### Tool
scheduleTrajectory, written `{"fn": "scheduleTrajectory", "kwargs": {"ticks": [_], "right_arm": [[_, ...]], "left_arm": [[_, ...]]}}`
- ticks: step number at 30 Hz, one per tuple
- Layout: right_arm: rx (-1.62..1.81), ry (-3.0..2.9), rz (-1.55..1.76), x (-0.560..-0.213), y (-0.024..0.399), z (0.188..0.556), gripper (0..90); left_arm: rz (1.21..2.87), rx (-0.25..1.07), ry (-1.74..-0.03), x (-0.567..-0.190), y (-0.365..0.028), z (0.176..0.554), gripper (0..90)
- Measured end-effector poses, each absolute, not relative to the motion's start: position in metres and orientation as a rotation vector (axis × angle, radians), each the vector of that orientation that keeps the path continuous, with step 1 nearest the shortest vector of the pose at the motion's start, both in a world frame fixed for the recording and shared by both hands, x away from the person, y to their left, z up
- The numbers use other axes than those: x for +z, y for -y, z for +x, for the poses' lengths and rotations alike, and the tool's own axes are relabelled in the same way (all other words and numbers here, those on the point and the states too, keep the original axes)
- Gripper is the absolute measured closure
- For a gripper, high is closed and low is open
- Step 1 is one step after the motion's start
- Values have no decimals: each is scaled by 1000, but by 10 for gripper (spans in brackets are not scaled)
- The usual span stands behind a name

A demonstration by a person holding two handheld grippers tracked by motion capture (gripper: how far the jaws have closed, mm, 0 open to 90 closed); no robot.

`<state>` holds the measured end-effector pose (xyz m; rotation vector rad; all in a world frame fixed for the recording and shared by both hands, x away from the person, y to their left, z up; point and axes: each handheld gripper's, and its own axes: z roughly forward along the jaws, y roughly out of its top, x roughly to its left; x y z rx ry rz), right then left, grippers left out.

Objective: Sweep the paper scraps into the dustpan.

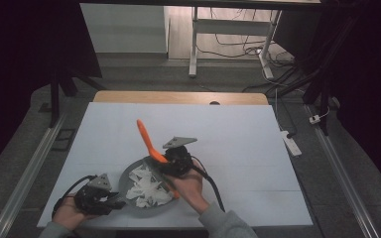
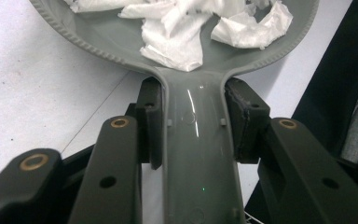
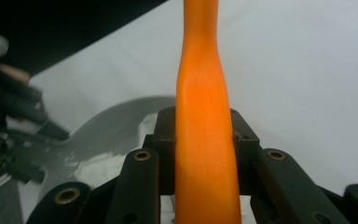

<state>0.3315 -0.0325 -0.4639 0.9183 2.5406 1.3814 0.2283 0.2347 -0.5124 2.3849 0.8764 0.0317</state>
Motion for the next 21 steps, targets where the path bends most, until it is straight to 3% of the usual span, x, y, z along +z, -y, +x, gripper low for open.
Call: {"fn": "scheduleTrajectory", "kwargs": {"ticks": [6, 12, 21], "right_arm": [[1316, -2455, 943, -457, 53, 360, 704], [1147, -2506, 951, -474, 49, 382, 704], [1090, -2614, 956, -496, 29, 383, 704]], "left_arm": [[2380, 31, -882, -513, -235, 229, 616], [2377, 30, -884, -513, -235, 229, 616], [2376, 29, -883, -513, -235, 229, 616]]}}
